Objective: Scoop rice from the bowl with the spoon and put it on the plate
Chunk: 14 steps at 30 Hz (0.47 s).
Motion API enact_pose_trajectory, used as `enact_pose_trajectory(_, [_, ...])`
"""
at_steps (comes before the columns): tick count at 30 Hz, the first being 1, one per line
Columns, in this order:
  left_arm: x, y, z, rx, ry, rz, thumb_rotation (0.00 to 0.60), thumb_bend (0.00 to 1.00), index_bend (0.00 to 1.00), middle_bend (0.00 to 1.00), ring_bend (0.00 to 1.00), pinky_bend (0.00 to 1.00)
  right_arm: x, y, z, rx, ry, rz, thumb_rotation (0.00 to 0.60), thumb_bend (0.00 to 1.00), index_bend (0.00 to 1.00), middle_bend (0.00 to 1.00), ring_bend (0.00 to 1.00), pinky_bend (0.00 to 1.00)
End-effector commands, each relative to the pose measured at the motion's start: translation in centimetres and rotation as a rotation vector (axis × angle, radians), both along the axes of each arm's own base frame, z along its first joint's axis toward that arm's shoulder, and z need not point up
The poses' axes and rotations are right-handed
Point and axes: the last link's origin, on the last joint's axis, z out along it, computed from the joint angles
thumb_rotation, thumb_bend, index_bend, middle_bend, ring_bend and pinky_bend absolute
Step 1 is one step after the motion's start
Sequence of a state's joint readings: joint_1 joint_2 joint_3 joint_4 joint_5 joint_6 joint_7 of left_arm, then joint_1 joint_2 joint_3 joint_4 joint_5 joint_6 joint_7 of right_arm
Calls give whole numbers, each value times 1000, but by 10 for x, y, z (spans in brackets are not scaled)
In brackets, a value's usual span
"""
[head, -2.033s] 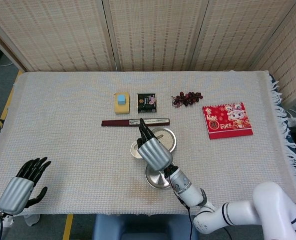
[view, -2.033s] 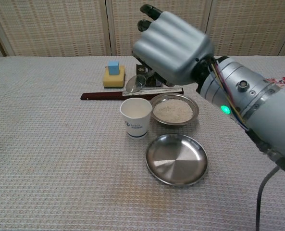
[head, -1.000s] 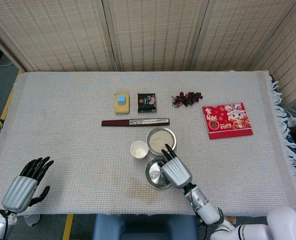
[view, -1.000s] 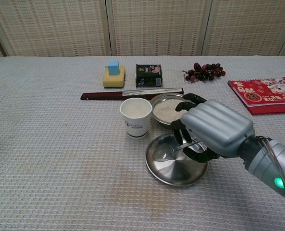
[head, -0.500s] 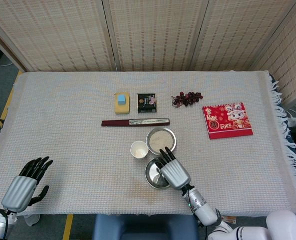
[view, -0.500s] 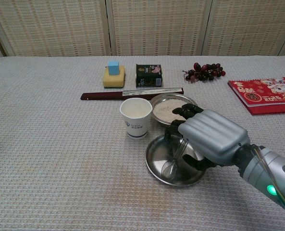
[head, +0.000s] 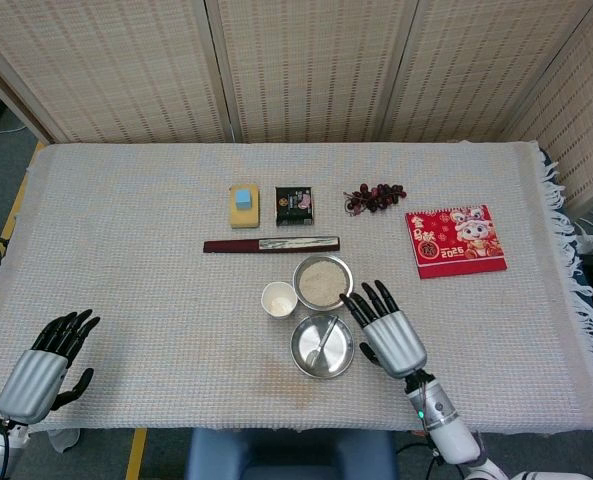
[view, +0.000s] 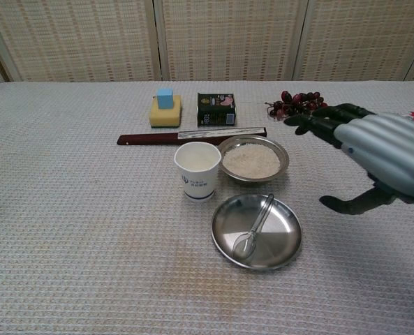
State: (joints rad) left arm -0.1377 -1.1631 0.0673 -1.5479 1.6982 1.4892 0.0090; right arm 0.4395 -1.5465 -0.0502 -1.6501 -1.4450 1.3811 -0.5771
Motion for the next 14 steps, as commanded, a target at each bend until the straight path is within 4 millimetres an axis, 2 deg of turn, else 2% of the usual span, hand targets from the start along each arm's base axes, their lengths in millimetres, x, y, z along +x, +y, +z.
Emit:
enact_pose_trajectory(1, [0, 0, 1, 14, -12, -16, 600, 424, 0, 0, 0, 104, -54, 44, 65, -107, -19, -175, 600, 178, 27, 62, 0, 0])
enact_pose_trajectory(4, [-3, -1, 1, 14, 1, 7, 600, 423, 0, 0, 0, 103, -85, 70, 96, -194, 16, -259, 600, 178, 13, 15, 0, 0])
enact_pose_trajectory(7, [-7, 1, 1, 8, 20, 54, 600, 423, 0, 0, 0, 104, -103, 89, 117, -265, 19, -313, 600, 178, 2, 0, 0, 0])
enact_pose_trajectory(10, [-6, 3, 1, 17, 31, 69, 600, 421, 0, 0, 0, 105, -105, 95, 129, -287, -17, -318, 600, 178, 0, 0, 0, 0])
enact_pose_trajectory(14, [-2, 3, -2, 31, 41, 49, 600, 421, 0, 0, 0, 105, -103, 96, 134, -295, -34, -296, 600, 177, 0, 0, 0, 0])
